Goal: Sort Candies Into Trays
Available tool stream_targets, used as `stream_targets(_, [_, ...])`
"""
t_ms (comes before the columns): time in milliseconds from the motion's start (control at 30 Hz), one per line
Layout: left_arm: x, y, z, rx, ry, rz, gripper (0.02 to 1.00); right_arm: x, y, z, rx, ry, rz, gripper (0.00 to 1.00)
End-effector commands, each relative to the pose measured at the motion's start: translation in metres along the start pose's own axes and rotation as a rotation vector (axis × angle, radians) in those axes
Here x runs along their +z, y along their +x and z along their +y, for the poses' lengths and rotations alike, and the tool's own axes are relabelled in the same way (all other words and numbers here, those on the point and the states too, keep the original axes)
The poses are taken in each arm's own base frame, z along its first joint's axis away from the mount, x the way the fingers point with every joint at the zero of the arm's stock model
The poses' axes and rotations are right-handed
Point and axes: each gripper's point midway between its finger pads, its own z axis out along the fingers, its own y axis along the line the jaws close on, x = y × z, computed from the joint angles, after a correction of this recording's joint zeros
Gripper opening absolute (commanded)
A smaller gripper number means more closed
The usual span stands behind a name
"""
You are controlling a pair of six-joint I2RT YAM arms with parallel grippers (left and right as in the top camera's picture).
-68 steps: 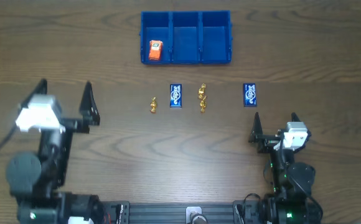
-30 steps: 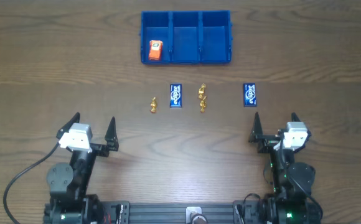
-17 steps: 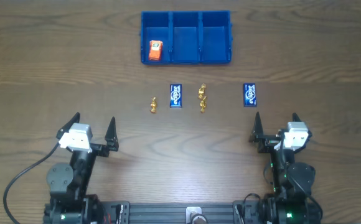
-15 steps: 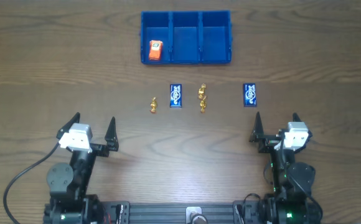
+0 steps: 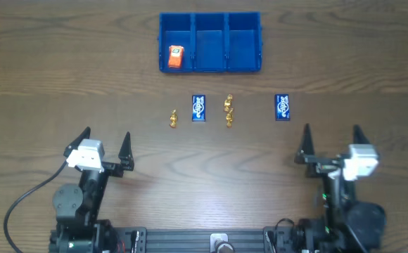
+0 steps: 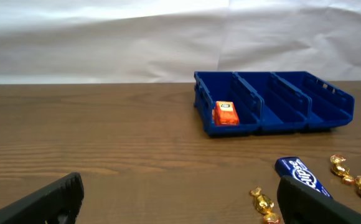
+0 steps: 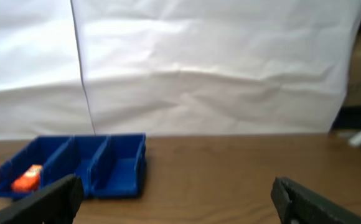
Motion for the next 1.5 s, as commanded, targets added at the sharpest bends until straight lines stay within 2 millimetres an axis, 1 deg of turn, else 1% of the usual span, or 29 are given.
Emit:
stream_targets(33, [0.001,0.016,-0.002,-0.019,0.017,0.045,0.998,-0.016,-0.074,0.001,-0.071,0.006,0.042,0.998])
stream_targets(100, [0.001,0.016,-0.002,-0.019,0.017,0.045,0.998,-0.012,-0.094,0.0,-0.083,0.008,0.152,0.998])
stream_targets(133, [0.001,0.016,-0.002,-0.019,0.017,0.045,0.998,-0.006,-0.098,0.001,-0.087,0.007,0.223,0.998])
stream_targets(200, [0.001,0.016,-0.002,-0.019,0.017,0.045,0.998,0.009,-0.097,0.001,-0.089,0.004,0.342,0.998])
stream_targets(267, [0.001,0.016,-0.002,-0.019,0.017,0.045,0.998,0.034,-0.079,0.001,-0.091,0.001,0.511,0.998])
stream_targets(333, [0.001,0.016,-0.002,-0.019,0.017,0.045,0.998,0.057,-0.051,0.001,-0.09,-0.005,0.678,0.998])
stream_targets(367, [0.001,0.016,-0.002,-0.019,0.017,0.045,0.998,0.066,-0.038,0.001,-0.082,-0.005,0.738,1.0])
stream_targets(433, [0.001,0.016,-0.002,-0.019,0.017,0.045,0.998,0.09,0.007,0.007,-0.037,-0.031,0.905,0.998])
stream_targets(500, [0.001,0.016,-0.002,-0.019,0.017,0.045,0.998,0.102,0.049,0.013,0.007,-0.034,1.059,0.998])
stream_targets(600, [0.001,0.016,-0.002,-0.019,0.017,0.045,0.998,0.11,0.096,0.021,-0.005,-0.049,1.226,0.998])
stream_targets(733, [0.001,0.016,-0.002,-0.019,0.017,0.045,0.998,0.115,0.152,0.031,-0.011,-0.052,1.403,0.998])
stream_targets(867, [0.001,0.016,-0.002,-0.019,0.017,0.045,0.998,0.118,0.185,0.038,-0.026,-0.057,1.489,0.996])
stream_targets(1000, [0.001,0.016,-0.002,-0.019,0.017,0.045,0.998,0.122,0.207,0.035,-0.029,-0.029,1.531,1.0])
stream_targets(1100, [0.001,0.016,-0.002,-0.019,0.017,0.045,0.998,0.122,0.219,0.034,-0.035,-0.022,1.544,1.0])
stream_targets(1233, [0.001,0.016,-0.002,-0.019,0.017,0.045,0.998,0.124,0.22,0.028,-0.062,0.007,1.539,1.0])
stream_targets(1300, [0.001,0.016,-0.002,-0.019,0.017,0.045,0.998,0.126,0.224,0.028,-0.059,0.011,1.53,1.0])
stream_targets(1400, [0.001,0.016,-0.002,-0.019,0.017,0.045,0.998,0.124,0.232,0.027,-0.046,0.024,1.527,1.0])
stream_targets(1500, [0.001,0.016,-0.002,-0.019,0.017,0.045,0.998,0.121,0.247,0.026,-0.05,0.028,1.54,1.0])
